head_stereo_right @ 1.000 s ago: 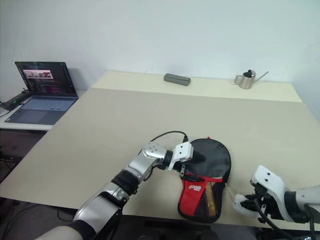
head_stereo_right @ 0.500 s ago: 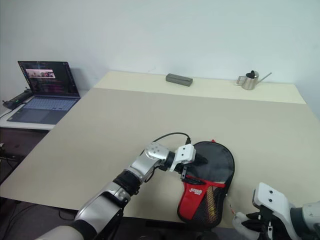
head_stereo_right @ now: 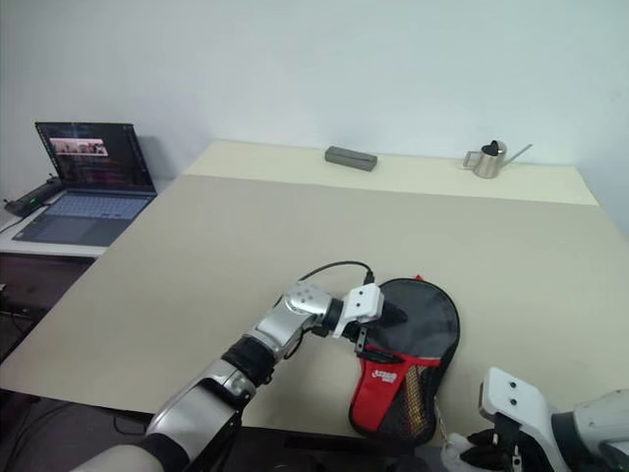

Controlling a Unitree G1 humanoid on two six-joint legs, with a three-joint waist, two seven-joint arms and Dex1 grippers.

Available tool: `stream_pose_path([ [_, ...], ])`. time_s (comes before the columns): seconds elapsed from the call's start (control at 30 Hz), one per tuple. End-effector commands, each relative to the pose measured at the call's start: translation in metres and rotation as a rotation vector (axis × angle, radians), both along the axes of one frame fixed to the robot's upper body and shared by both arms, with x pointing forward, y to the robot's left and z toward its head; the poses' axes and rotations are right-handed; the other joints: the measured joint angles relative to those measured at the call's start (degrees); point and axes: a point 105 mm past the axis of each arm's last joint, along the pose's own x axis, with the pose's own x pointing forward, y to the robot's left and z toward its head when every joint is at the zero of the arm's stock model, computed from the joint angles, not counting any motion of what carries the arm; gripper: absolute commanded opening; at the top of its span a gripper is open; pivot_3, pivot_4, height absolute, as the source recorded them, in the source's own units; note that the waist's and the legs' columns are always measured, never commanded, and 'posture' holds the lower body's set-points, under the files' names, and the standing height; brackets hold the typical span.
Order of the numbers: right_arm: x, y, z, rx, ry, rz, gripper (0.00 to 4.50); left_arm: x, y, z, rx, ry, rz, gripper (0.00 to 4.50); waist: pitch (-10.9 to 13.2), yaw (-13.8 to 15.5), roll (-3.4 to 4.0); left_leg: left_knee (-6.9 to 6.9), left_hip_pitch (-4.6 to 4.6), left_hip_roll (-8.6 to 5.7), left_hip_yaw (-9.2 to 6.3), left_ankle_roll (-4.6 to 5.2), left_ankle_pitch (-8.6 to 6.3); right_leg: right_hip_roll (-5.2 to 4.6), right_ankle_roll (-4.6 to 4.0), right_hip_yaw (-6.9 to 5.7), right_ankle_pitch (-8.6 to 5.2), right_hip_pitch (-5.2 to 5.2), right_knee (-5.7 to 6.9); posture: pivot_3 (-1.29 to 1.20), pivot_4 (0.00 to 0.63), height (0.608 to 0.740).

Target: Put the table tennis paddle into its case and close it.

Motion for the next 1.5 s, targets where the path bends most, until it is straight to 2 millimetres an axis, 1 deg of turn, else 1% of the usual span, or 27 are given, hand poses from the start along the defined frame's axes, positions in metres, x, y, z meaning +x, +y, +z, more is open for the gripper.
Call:
stream_pose_path([
  [0.03, -0.002, 0.005, -0.001, 0.025, 0.031, 0.027, 0.00, -0.008, 0.016, -0.029, 0.121, 0.087, 0.004, 4.50, 0.01, -0.11, 0.02, 0.00, 0.00, 0.02, 0.00, 0.00, 0.00, 0.03, 0.00, 0.00, 0.00, -0.02, 0.01, 0.00, 0.150, 0.740],
  [0.17, -0.006, 0.008, 0.000, 0.034, 0.048, 0.048, 0.00, -0.008, 0.013, -0.032, 0.125, 0.072, 0.016, 4.50, 0.00, -0.10, 0.05, -0.02, -0.02, 0.05, 0.01, 0.00, 0.00, 0.10, -0.01, 0.04, 0.00, -0.06, 0.02, 0.00, 0.150, 0.740],
  [0.33, -0.020, 0.009, -0.003, 0.022, 0.103, 0.100, 0.00, -0.014, 0.012, -0.036, 0.136, 0.081, -0.002, 4.50, -0.01, -0.01, 0.07, 0.00, -0.02, 0.04, 0.04, 0.00, 0.00, 0.07, -0.01, 0.07, 0.00, -0.06, 0.01, 0.00, 0.150, 0.740],
  [0.57, -0.026, 0.012, -0.004, 0.029, 0.114, 0.128, 0.00, -0.013, 0.013, -0.038, 0.149, 0.063, -0.003, 4.50, -0.01, 0.03, 0.07, 0.00, -0.03, 0.04, 0.04, -0.01, -0.01, 0.07, -0.01, 0.08, 0.00, -0.06, 0.00, 0.00, 0.150, 0.740],
  [0.8, -0.036, 0.027, 0.000, 0.070, 0.130, 0.211, 0.00, -0.013, 0.010, -0.040, 0.154, 0.041, -0.002, 4.50, -0.01, 0.07, 0.06, 0.02, -0.02, 0.03, 0.04, -0.01, -0.01, 0.06, -0.01, 0.08, 0.00, -0.05, 0.01, 0.00, 0.150, 0.740],
  [0.97, -0.038, 0.031, -0.002, 0.071, 0.137, 0.244, 0.00, -0.013, 0.009, -0.041, 0.157, 0.038, -0.005, 4.50, -0.02, 0.12, 0.07, 0.02, -0.02, 0.02, 0.03, -0.01, -0.01, 0.05, 0.00, 0.06, 0.00, -0.04, -0.01, 0.00, 0.150, 0.740],
  [1.1, -0.039, 0.042, -0.001, 0.084, 0.128, 0.275, 0.00, -0.012, 0.009, -0.041, 0.156, 0.034, 0.003, 4.50, -0.02, 0.12, 0.08, 0.02, -0.03, 0.01, 0.02, -0.01, -0.01, 0.04, -0.01, 0.05, 0.00, -0.04, 0.00, 0.00, 0.150, 0.740],
  [1.17, -0.030, 0.045, -0.003, 0.067, 0.075, 0.250, 0.00, -0.012, 0.009, -0.041, 0.154, 0.033, 0.005, 4.50, -0.04, 0.14, 0.09, 0.02, -0.01, 0.01, 0.01, -0.01, -0.01, 0.03, -0.01, 0.05, 0.00, -0.03, 0.00, 0.00, 0.150, 0.740],
  [1.23, -0.025, 0.048, -0.001, 0.071, 0.059, 0.241, 0.00, -0.013, 0.009, -0.041, 0.154, 0.033, 0.005, 4.50, -0.04, 0.13, 0.10, 0.03, -0.02, 0.02, 0.00, -0.01, -0.01, 0.03, -0.01, 0.03, 0.00, -0.03, 0.00, 0.00, 0.150, 0.740],
  [1.33, -0.024, 0.049, 0.004, 0.078, 0.066, 0.232, 0.00, -0.013, 0.008, -0.041, 0.154, 0.032, 0.004, 4.50, -0.05, 0.13, 0.12, 0.05, -0.02, -0.01, 0.02, -0.01, -0.01, -0.01, 0.00, 0.05, 0.00, -0.03, 0.01, 0.00, 0.150, 0.740],
  [1.4, -0.023, 0.048, 0.006, 0.073, 0.064, 0.230, 0.68, -0.013, 0.008, -0.041, 0.153, 0.032, 0.003, 4.50, -0.06, 0.13, 0.13, 0.05, -0.01, 0.00, 0.01, -0.01, -0.01, -0.02, -0.01, 0.04, 0.00, -0.02, 0.02, 0.00, 0.150, 0.740],
  [1.43, -0.023, 0.049, 0.007, 0.076, 0.068, 0.231, 0.91, -0.013, 0.007, -0.041, 0.152, 0.031, 0.002, 4.50, -0.06, 0.14, 0.14, 0.05, -0.01, 0.00, 0.01, -0.01, -0.01, -0.02, -0.01, 0.03, 0.00, -0.02, 0.02, 0.00, 0.150, 0.740],
  [1.5, -0.024, 0.049, 0.009, 0.080, 0.065, 0.239, 1.57, -0.014, 0.007, -0.041, 0.151, 0.030, 0.000, 4.50, -0.07, 0.14, 0.15, 0.05, -0.02, 0.00, 0.00, -0.01, -0.01, -0.02, -0.01, 0.03, 0.00, -0.02, 0.02, 0.00, 0.150, 0.740],
])
